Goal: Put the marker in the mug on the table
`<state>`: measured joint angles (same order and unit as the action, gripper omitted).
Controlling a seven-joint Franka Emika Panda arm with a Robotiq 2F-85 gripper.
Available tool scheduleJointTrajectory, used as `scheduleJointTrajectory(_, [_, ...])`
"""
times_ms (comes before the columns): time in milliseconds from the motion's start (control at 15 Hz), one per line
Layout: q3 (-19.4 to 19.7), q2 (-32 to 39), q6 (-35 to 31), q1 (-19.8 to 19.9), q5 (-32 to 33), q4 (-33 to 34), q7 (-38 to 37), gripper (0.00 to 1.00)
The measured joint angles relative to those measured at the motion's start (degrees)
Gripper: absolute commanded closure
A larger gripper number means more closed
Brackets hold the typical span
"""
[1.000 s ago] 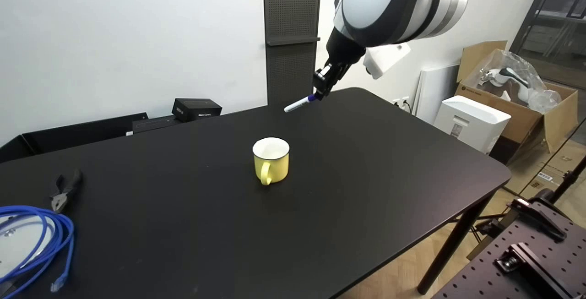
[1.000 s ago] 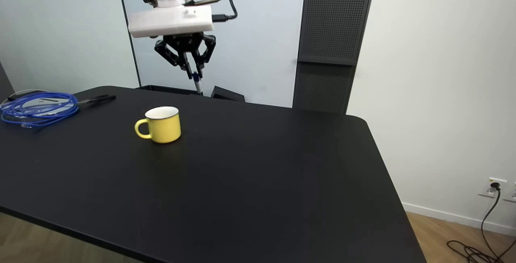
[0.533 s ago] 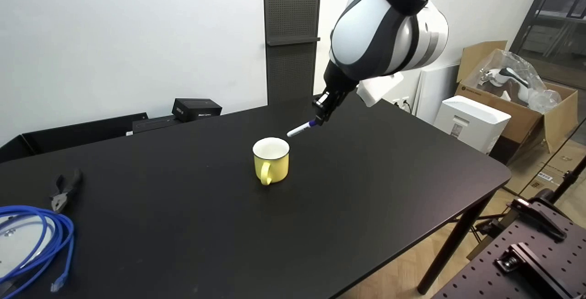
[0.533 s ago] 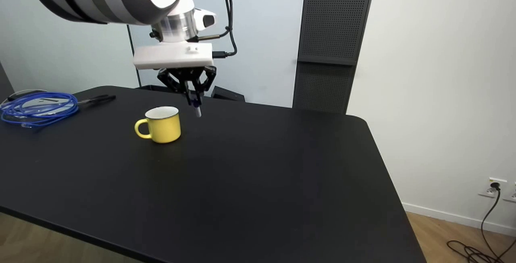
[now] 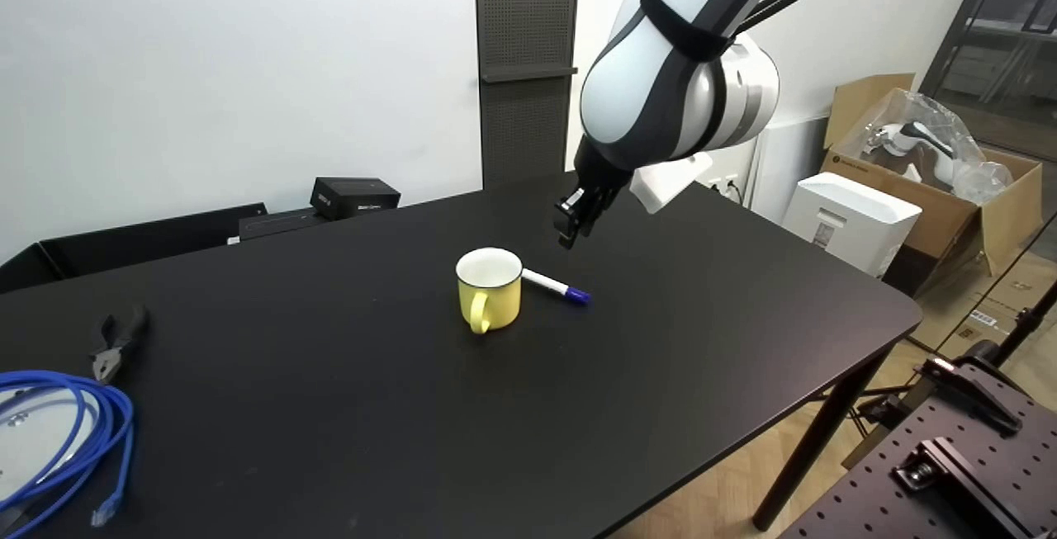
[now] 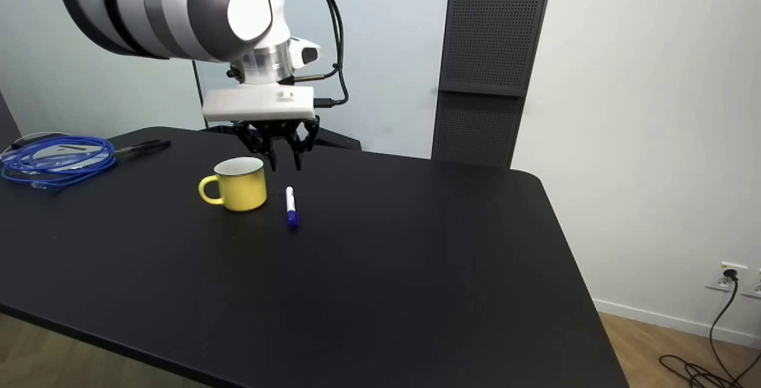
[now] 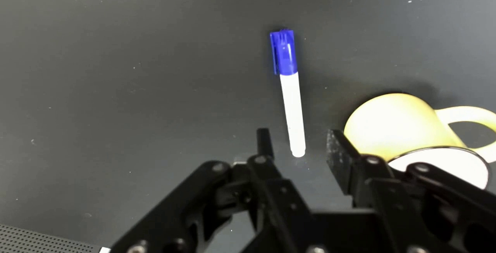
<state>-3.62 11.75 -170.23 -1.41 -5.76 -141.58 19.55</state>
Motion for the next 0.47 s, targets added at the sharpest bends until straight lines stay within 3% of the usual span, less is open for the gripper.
scheduleJointTrajectory(267, [-0.7, 1.3, 0.9, 0.7, 0.2, 1.0, -0.4, 0.01])
scheduleJointTrajectory(467, [-0.6, 1.1, 6.3, 0.7, 1.3, 1.9, -2.3, 0.0])
